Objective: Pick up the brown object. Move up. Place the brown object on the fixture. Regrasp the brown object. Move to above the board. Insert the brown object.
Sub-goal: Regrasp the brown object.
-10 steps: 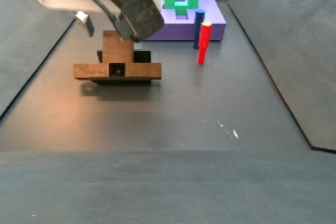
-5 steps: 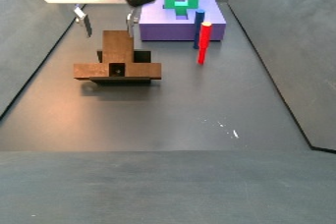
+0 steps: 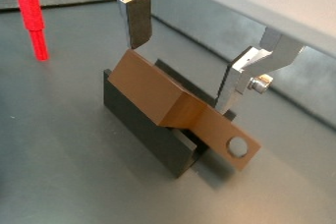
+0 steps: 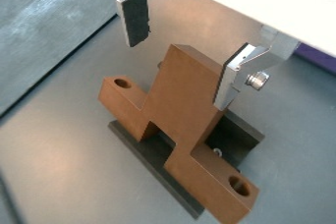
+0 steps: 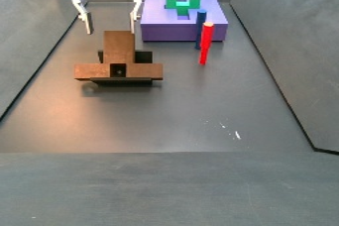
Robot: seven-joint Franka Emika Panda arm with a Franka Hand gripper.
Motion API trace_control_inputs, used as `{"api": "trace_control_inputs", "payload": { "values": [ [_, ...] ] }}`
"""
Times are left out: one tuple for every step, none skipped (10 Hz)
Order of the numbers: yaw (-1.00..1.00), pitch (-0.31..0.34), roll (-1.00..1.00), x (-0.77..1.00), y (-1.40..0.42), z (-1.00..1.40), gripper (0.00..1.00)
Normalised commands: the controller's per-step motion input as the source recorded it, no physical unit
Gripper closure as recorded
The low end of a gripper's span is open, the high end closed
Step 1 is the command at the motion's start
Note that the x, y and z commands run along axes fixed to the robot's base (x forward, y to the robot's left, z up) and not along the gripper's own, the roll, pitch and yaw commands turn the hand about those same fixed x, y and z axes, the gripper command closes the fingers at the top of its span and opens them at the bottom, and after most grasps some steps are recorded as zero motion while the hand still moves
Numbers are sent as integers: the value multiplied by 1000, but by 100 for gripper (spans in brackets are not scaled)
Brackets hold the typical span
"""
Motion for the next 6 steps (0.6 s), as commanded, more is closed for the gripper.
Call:
{"api": "trace_control_inputs", "payload": {
  "values": [
    [26, -417, 1000, -283, -60, 26, 0],
    [26, -377, 1000, -194, -129, 0, 0],
    [26, -343, 1000, -140, -157, 0, 0],
    [11, -286, 1000, 0, -283, 0, 0],
    [0, -206, 1000, 177, -317, 0, 0],
    [-31, -131, 1000, 214, -260, -80, 0]
  ]
}}
